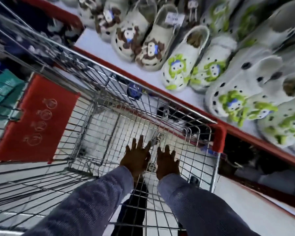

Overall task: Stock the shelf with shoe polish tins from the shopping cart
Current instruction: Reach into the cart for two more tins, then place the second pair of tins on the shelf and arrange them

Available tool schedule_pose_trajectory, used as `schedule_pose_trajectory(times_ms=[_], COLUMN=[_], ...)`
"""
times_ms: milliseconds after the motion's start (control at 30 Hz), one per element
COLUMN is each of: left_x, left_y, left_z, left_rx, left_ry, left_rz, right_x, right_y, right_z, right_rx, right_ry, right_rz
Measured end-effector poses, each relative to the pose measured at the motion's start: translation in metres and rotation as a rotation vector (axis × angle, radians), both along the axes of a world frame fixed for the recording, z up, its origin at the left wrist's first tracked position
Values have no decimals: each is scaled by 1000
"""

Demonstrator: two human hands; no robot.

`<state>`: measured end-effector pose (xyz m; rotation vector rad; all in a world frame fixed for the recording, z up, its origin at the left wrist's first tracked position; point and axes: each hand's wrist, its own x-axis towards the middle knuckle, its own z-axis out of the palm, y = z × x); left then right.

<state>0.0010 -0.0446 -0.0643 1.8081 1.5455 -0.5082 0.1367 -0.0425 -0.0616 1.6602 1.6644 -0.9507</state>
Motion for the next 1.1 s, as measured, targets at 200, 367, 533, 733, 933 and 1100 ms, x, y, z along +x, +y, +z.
schedule_pose_trajectory(times_ms=[200,367,533,733,933,1100], left_x=[2,-6,-8,-4,16,55], left_y=[-1,17,39,56,76,102], left_z=[-38,-1,100,245,379,467], left_rx=[-3,13,279,688,679,832], left_ry=[18,-36,-214,-383,-343,-416], left_rz=[-159,-25,155,298,313,233], right_x=[-6,5,18,45,82,122], right_y=[-6,22,52,83,101,112], right_z=[-24,6,99,255,408,491], right_rx=[180,42,191,428,660,849], right_ry=[-83,-40,186,312,429,495], right_rz=[9,23,-85,-35,-43,-50])
